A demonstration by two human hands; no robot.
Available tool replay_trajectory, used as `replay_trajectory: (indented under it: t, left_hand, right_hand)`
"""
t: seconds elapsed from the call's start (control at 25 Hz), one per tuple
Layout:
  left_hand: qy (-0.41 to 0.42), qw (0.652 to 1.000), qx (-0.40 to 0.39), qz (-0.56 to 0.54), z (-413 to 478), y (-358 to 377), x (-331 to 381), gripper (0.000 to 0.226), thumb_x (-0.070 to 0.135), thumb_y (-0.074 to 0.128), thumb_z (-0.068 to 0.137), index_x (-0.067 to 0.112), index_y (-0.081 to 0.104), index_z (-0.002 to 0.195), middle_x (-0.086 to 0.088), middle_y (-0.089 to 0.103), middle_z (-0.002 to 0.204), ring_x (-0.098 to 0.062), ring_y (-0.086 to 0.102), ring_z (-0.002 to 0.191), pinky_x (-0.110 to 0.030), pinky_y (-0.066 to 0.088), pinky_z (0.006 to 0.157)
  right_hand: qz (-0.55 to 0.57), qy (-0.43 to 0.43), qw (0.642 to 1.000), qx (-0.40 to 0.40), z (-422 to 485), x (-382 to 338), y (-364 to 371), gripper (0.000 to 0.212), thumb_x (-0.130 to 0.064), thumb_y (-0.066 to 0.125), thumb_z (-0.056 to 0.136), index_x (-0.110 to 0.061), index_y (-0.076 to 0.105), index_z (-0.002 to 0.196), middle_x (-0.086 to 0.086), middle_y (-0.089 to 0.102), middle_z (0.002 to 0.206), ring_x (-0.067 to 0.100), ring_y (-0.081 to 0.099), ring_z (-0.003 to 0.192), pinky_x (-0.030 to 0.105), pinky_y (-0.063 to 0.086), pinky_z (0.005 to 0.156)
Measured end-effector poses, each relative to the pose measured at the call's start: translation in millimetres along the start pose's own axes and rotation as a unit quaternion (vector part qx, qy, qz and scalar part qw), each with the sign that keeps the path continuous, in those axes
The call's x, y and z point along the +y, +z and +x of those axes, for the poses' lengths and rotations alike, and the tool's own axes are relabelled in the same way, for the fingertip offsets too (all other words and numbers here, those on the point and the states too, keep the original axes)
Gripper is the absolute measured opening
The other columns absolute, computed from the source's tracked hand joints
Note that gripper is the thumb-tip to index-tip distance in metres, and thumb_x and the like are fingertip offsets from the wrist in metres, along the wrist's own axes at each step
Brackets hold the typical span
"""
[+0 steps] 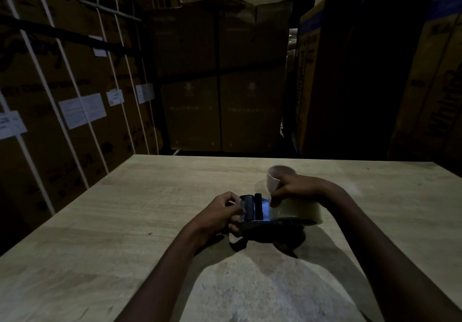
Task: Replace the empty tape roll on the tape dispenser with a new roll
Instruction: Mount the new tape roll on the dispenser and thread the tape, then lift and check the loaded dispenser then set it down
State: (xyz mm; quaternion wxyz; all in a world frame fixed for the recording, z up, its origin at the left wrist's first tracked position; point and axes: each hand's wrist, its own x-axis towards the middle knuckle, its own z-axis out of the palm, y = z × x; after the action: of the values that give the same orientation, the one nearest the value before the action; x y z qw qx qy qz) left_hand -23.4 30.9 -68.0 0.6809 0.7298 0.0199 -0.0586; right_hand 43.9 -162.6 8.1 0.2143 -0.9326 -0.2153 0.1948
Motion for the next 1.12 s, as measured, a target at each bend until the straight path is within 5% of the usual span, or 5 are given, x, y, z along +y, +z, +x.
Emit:
replay_trajectory:
  t: [0.24, 0.44, 0.64, 0.92, 1.12]
  left_hand:
    - [0.084, 0.983, 0.093, 0.137, 7.0, 2.0, -3.8, 0.023, 0.016, 0.072, 0.080, 0.015, 0.054, 0.095, -0.005, 0.063, 0.094, -0.013, 0.062, 0.073, -0.022, 0.051, 0.057]
    - [0.133, 0.959, 0.129, 0.215, 7.9, 4.5, -12.7, 0.038, 0.021, 0.084, 0.065, 0.018, 0.056, 0.091, -0.002, 0.070, 0.091, -0.016, 0.070, 0.071, -0.027, 0.059, 0.063]
    - [0.135, 0.958, 0.113, 0.225, 8.2, 5.9, -13.3, 0.040, 0.019, 0.085, 0.064, 0.019, 0.059, 0.095, -0.005, 0.070, 0.099, -0.015, 0.074, 0.069, -0.031, 0.062, 0.068]
    - [0.155, 0.955, 0.118, 0.222, 6.1, 16.1, -14.8, 0.039, 0.014, 0.084, 0.063, 0.019, 0.060, 0.093, -0.007, 0.071, 0.092, -0.015, 0.073, 0.064, -0.034, 0.062, 0.064]
    - [0.163, 0.965, 0.117, 0.168, 2.8, 19.1, -12.6, 0.035, 0.009, 0.083, 0.062, 0.014, 0.063, 0.090, -0.010, 0.073, 0.080, -0.019, 0.072, 0.060, -0.031, 0.060, 0.058]
  right_hand:
    - [-0.141, -0.087, 0.975, 0.146, -14.2, 8.4, 28.5, 0.025, -0.044, 0.059, 0.079, -0.020, 0.056, 0.074, -0.001, 0.052, 0.069, 0.017, 0.051, 0.065, 0.026, 0.033, 0.051]
    - [-0.231, -0.121, 0.934, 0.245, -27.6, 8.2, 58.7, 0.029, -0.051, 0.054, 0.076, -0.022, 0.050, 0.080, 0.002, 0.064, 0.089, 0.025, 0.058, 0.079, 0.029, 0.031, 0.059]
    - [-0.211, -0.118, 0.946, 0.217, -24.4, 13.3, 66.3, 0.034, -0.048, 0.052, 0.078, -0.028, 0.032, 0.059, -0.005, 0.043, 0.064, 0.018, 0.043, 0.062, 0.030, 0.032, 0.053]
    - [-0.093, -0.154, 0.947, 0.266, -7.1, 25.4, 12.6, 0.032, -0.030, 0.063, 0.080, -0.019, 0.060, 0.111, 0.005, 0.065, 0.108, 0.019, 0.060, 0.092, 0.039, 0.053, 0.079]
    - [-0.209, -0.091, 0.970, 0.080, 25.4, 30.4, 15.9, 0.046, -0.024, 0.069, 0.079, -0.011, 0.054, 0.121, 0.012, 0.053, 0.130, 0.028, 0.047, 0.119, 0.032, 0.042, 0.090]
